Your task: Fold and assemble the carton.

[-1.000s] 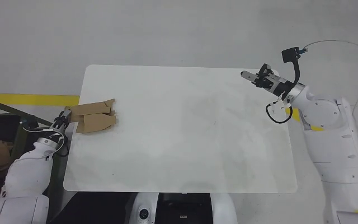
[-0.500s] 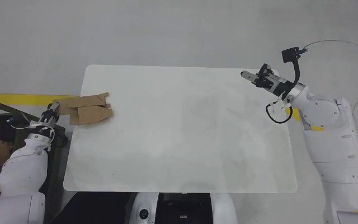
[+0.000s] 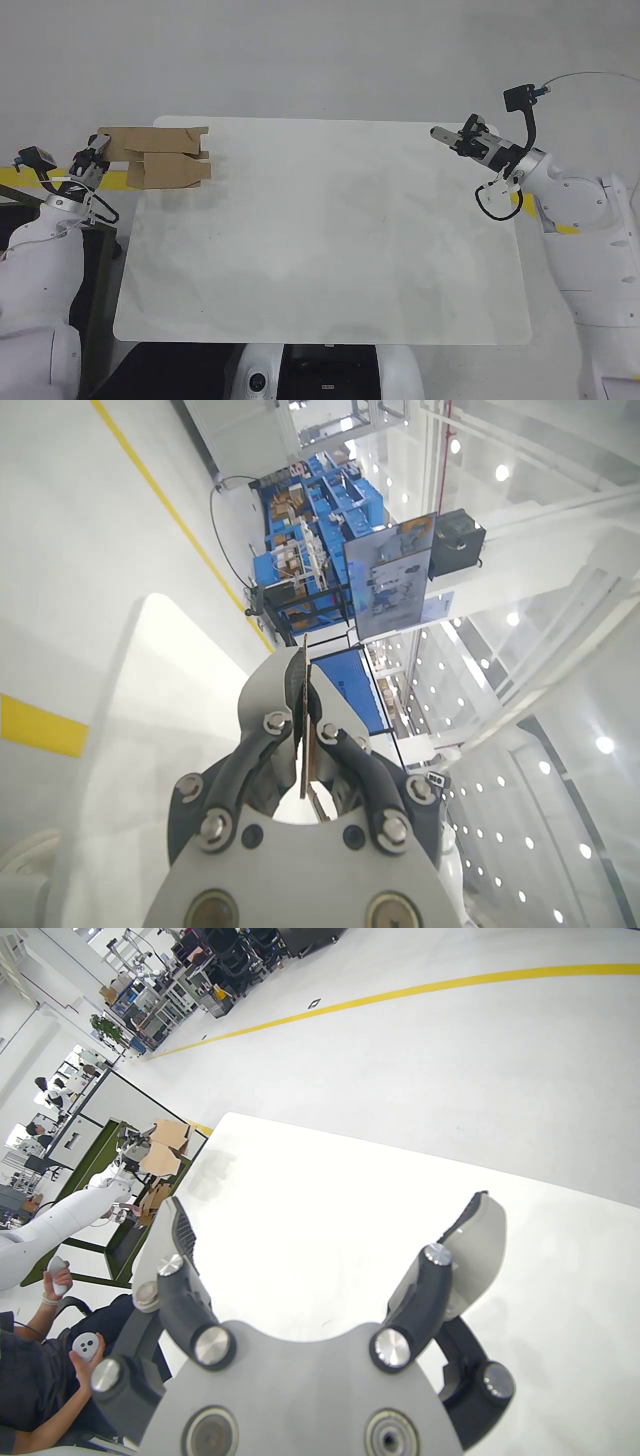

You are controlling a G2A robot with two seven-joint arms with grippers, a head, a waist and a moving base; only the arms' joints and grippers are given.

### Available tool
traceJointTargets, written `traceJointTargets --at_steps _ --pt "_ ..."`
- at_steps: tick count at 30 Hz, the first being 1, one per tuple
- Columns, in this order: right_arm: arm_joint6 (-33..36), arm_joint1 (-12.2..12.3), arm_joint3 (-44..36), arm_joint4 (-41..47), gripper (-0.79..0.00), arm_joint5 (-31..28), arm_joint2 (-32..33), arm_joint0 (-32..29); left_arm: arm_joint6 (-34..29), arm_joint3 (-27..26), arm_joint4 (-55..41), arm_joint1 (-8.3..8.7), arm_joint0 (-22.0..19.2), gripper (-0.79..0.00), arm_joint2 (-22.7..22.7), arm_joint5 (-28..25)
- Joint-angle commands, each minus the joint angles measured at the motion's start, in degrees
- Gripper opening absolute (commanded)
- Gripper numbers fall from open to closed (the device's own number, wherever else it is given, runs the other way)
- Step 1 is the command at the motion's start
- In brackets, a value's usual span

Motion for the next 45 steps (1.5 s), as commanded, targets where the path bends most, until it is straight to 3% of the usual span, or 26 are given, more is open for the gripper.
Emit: traceJointTargets --at_steps 1,9,23,36,45 --pt "0.0 0.0 0.0 0.0 0.0 0.0 0.0 0.0 -0.5 -1.1 -0.2 -0.57 -1.6 -0.785 1.1 0.2" --pt "0.0 0.0 0.0 0.0 0.0 0.0 0.0 0.0 -1.6 -4.3 -0.9 -4.06 -7.6 -0.785 8.0 0.9" --pt "0.0 0.0 0.0 0.0 0.0 0.0 0.0 0.0 -1.3 -9.2 1.0 -9.31 -11.2 -0.785 18.9 2.4" --pt "0.0 0.0 0.0 0.0 0.0 0.0 0.0 0.0 -4.2 -17.8 2.0 -13.03 -9.7 -0.785 27.8 5.0" --pt "0.0 0.0 0.0 0.0 0.0 0.0 0.0 0.0 -9.9 -22.8 2.5 -13.42 -7.4 -0.785 29.7 5.5"
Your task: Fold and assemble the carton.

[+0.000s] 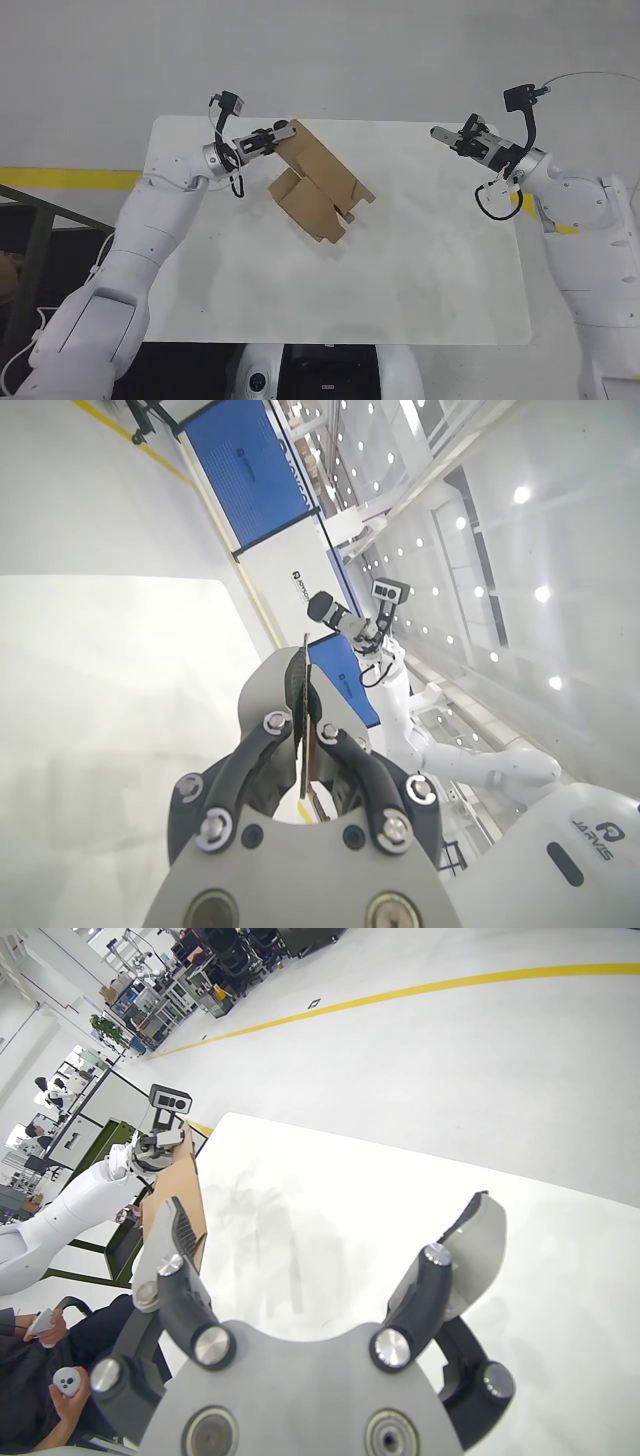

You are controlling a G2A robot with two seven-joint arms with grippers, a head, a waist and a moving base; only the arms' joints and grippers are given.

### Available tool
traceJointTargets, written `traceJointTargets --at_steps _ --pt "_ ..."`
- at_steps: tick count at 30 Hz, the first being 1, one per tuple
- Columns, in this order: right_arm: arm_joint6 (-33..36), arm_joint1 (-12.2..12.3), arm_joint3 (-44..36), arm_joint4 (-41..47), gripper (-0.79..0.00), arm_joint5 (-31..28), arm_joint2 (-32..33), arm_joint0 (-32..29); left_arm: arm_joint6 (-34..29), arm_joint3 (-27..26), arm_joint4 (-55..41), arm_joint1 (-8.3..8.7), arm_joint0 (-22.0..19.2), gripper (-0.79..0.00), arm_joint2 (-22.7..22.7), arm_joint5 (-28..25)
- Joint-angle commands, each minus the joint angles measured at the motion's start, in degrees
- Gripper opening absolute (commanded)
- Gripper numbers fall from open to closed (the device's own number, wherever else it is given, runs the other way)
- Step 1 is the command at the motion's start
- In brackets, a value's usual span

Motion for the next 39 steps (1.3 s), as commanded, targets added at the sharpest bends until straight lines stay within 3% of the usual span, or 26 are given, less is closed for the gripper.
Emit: traceJointTargets --at_steps 1,13,39 --pt "0.0 0.0 0.0 0.0 0.0 0.0 0.0 0.0 -1.6 -0.5 -0.4 0.05 0.3 -0.785 0.1 0.7" --pt "0.0 0.0 0.0 0.0 0.0 0.0 0.0 0.0 -8.2 -2.9 -1.8 0.27 1.4 -0.785 -0.1 2.5" --pt "0.0 0.0 0.0 0.0 0.0 0.0 0.0 0.0 -8.3 -3.0 -1.8 0.28 1.5 -0.785 -0.1 2.6"
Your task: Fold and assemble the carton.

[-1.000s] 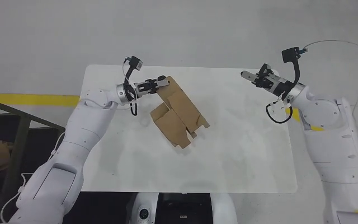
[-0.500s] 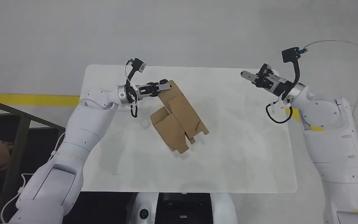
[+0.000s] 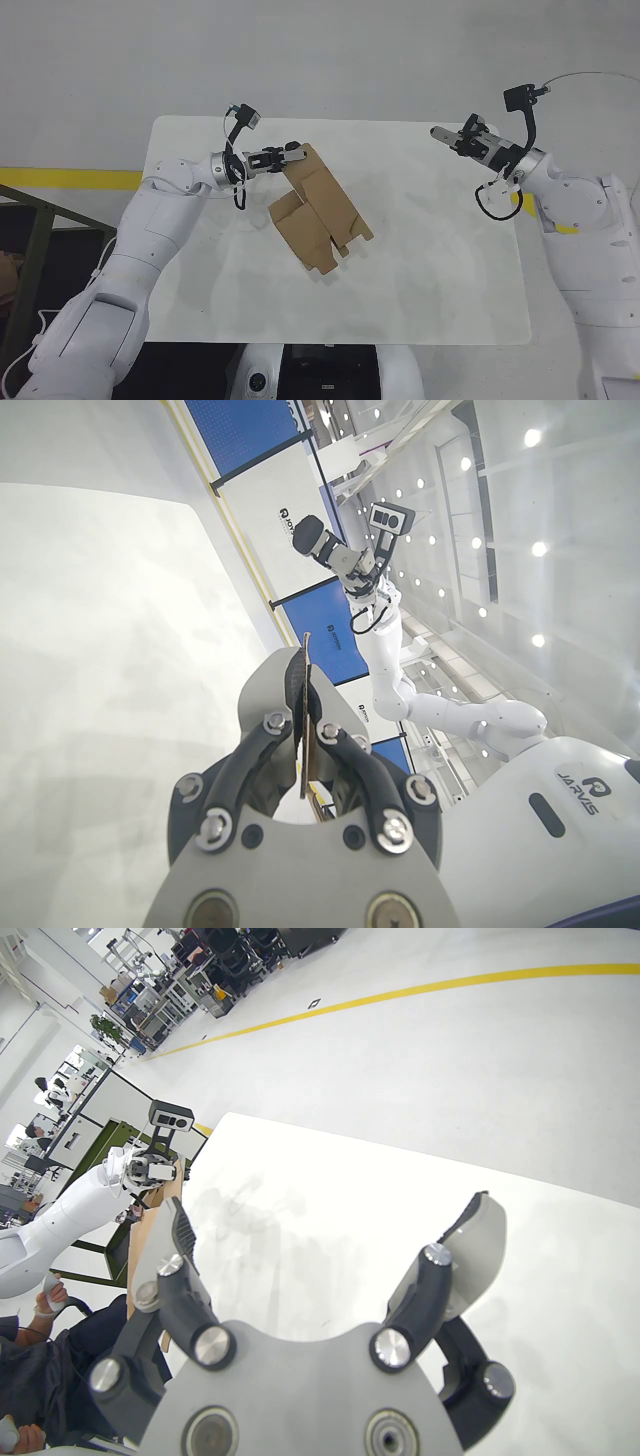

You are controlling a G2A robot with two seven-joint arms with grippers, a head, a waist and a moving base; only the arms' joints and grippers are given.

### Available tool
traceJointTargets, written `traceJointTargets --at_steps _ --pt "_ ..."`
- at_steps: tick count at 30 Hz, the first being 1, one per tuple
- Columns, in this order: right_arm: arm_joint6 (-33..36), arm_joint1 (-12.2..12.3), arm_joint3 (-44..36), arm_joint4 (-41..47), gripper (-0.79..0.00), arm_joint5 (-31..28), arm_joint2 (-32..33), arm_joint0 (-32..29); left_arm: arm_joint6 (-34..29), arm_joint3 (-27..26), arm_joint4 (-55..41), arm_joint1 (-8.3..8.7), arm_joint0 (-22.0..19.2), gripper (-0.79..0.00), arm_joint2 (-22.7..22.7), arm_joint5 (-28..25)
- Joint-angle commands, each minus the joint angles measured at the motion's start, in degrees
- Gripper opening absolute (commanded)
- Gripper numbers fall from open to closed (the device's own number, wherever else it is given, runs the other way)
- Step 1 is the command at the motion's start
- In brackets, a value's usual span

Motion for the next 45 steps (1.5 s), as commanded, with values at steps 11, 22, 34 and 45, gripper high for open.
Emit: traceJointTargets --at_steps 11,22,34,45 --pt "14.9 0.5 -0.1 9.3 0.0 -0.8 -2.0 -1.5 -3.3 -2.5 2.8 0.16 0.8 -0.785 1.1 4.2" --pt "33.7 -0.4 8.5 29.9 0.0 -5.4 -10.3 1.5 -9.5 -1.8 1.5 -2.04 -6.0 -0.785 9.5 8.0" --pt "34.9 -1.6 9.3 40.1 0.0 -6.1 -17.1 1.7 -7.4 1.6 -2.9 -4.66 -12.8 -0.785 18.6 5.8" --pt "33.8 -2.1 11.4 42.0 -0.413 -7.2 -21.1 3.5 -5.1 5.7 -5.7 -6.69 -15.8 -0.785 24.0 3.5"
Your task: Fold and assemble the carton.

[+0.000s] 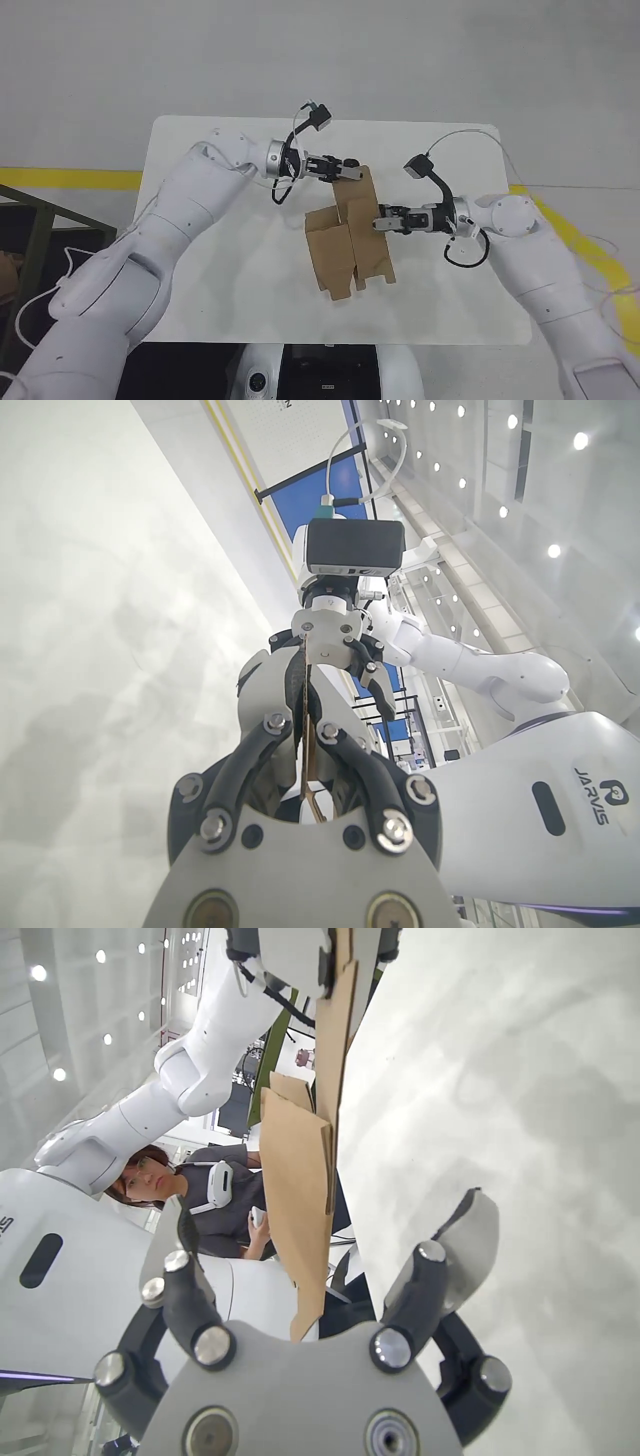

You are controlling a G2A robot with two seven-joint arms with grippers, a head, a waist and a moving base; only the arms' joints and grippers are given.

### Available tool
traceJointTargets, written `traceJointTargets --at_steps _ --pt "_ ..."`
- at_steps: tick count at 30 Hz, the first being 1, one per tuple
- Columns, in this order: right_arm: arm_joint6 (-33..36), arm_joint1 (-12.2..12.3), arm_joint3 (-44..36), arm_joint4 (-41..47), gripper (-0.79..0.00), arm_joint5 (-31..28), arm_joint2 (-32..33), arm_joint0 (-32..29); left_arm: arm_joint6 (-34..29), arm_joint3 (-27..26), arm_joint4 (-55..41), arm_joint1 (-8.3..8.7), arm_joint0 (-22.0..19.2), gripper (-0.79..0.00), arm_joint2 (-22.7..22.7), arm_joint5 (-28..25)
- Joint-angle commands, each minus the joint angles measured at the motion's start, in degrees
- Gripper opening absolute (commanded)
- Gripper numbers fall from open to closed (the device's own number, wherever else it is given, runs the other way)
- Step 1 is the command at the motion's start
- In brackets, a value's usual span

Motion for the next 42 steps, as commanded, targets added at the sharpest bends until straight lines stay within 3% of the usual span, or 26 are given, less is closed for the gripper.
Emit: traceJointTargets --at_steps 1,11,14,17,22,23,24,36,42 --pt "-0.3 0.0 0.5 0.1 -0.422 -0.3 -0.4 0.2 0.3 0.4 -0.4 -0.22 -0.3 -0.785 0.7 -0.3" --pt "-1.3 -0.1 2.3 0.9 -0.548 -1.3 -2.1 1.5 2.5 1.5 -0.5 -0.82 -1.3 -0.785 3.4 -2.5" --pt "-1.1 -0.1 2.5 1.2 -0.631 -1.1 -2.8 1.9 3.1 1.4 0.0 -0.86 -1.8 -0.785 4.1 -3.1" --pt "-1.1 -0.1 2.6 2.1 -0.773 -1.1 -3.5 2.2 3.4 1.4 0.0 -0.82 -2.1 -0.785 4.6 -3.4" --pt "-1.5 -0.1 2.8 3.4 -0.785 -1.5 -4.3 2.5 4.0 1.7 -0.4 -0.61 -2.5 -0.785 5.1 -4.0" --pt "-1.7 0.0 2.8 3.8 -0.785 -1.7 -4.4 2.5 4.3 1.7 -0.7 -0.53 -2.5 -0.474 5.1 -4.3" --pt "-1.7 0.0 2.9 4.2 -0.785 -1.7 -4.4 2.5 4.6 1.7 -1.1 -0.44 -2.5 0.0 5.0 -4.6" --pt "-1.8 0.7 6.3 8.2 -0.785 -1.6 -3.0 2.7 8.4 1.6 -3.5 2.72 -1.3 0.0 0.5 -8.3" --pt "-9.4 0.3 5.7 9.0 -0.785 -0.6 -1.6 1.9 8.8 0.9 -5.5 4.64 1.2 0.0 -2.8 -8.8"
